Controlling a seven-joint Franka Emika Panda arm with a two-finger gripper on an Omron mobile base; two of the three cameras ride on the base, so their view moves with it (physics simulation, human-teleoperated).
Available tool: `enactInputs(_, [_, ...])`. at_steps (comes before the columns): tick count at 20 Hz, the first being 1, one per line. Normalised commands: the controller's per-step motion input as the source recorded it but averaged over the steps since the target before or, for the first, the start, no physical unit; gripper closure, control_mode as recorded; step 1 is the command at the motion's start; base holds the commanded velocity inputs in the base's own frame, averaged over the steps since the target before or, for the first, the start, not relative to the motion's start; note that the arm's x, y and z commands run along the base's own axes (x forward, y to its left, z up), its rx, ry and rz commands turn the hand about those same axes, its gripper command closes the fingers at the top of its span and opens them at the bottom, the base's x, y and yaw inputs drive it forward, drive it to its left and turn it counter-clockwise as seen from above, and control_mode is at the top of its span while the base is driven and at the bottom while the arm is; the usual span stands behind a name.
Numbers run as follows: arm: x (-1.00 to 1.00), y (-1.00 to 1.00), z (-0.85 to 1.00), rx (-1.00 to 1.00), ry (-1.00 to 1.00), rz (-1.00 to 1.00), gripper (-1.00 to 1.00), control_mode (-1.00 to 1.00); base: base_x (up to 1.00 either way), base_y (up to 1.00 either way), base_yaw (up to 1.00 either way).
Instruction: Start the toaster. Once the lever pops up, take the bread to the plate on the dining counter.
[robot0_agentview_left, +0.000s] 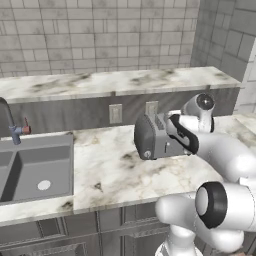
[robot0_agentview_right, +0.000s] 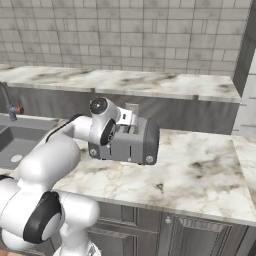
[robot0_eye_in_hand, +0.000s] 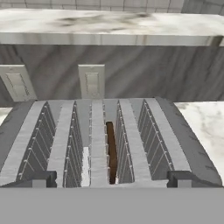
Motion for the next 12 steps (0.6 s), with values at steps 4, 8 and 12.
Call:
enactInputs(4, [0.21,-0.09,-0.01,0.00,-0.04,0.09,-1.00,-1.00,0.00,0.00,0.00])
enactInputs(8, [0.09,-0.18,-0.01,0.00,-0.02,0.14,-1.00,-1.00,0.00,0.00,0.00])
enactInputs(12, [0.00,-0.17,0.00,0.03,-0.01,0.04,-1.00,-1.00,0.00,0.00,0.00])
